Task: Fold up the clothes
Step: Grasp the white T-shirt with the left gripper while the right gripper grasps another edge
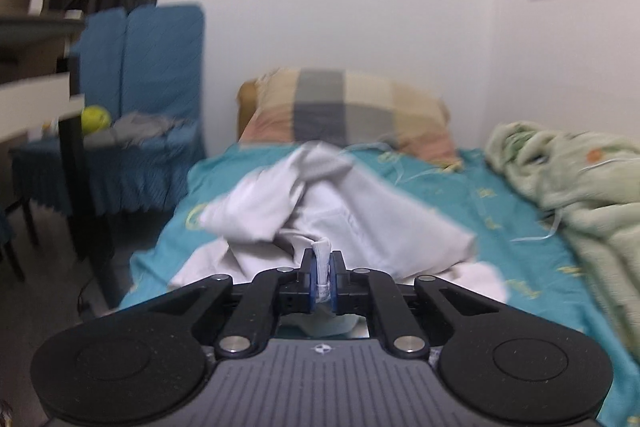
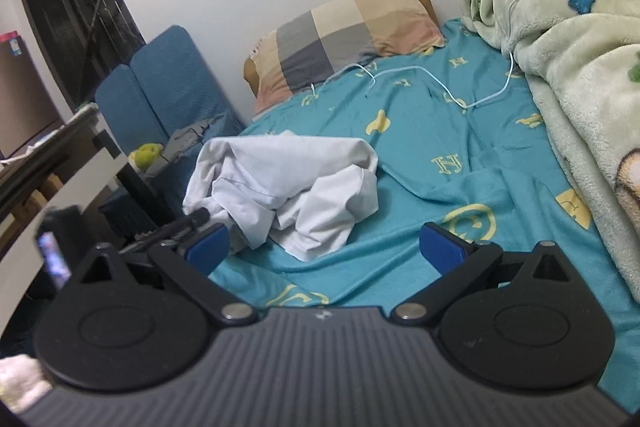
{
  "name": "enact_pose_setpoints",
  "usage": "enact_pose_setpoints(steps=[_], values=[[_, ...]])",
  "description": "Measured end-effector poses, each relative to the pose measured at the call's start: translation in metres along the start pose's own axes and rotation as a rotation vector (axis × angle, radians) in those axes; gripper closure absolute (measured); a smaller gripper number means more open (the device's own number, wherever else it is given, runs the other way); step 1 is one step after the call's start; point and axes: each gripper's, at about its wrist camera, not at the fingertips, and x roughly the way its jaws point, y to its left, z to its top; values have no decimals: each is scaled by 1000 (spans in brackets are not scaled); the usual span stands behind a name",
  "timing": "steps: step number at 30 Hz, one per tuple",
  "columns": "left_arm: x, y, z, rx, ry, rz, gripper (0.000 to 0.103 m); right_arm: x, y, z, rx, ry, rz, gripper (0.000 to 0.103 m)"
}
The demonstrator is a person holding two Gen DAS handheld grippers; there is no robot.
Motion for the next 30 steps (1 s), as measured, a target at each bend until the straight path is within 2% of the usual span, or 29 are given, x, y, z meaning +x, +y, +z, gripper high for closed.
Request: enact_pose_setpoints(steps=[5, 10, 13, 17, 22, 25, 28, 30], values=[[-70, -12, 14, -9, -32, -104, 97, -13, 5, 4, -19, -31, 31, 0], [-122, -14, -8, -115, 23, -141, 97, -31, 20, 9, -65, -33, 113, 0], [-147, -14, -22, -184, 64, -155, 97, -34, 31, 10, -105, 3, 175, 0], [-140, -7, -26, -192, 105, -166, 96, 2, 50, 17, -148, 98, 218, 0], [-129, 12, -35, -269, 150, -160, 96, 55, 74, 29, -200, 225, 260, 6], [-120, 14, -40, -229, 216, -127, 96, 87, 88, 35, -230, 301, 286, 13], [-108, 11, -45, -181, 234, -114, 96, 124, 86, 31, -132, 392, 334, 14], [-96, 9, -48, -168, 249, -108, 96, 145, 78, 21, -53, 441, 357, 20]])
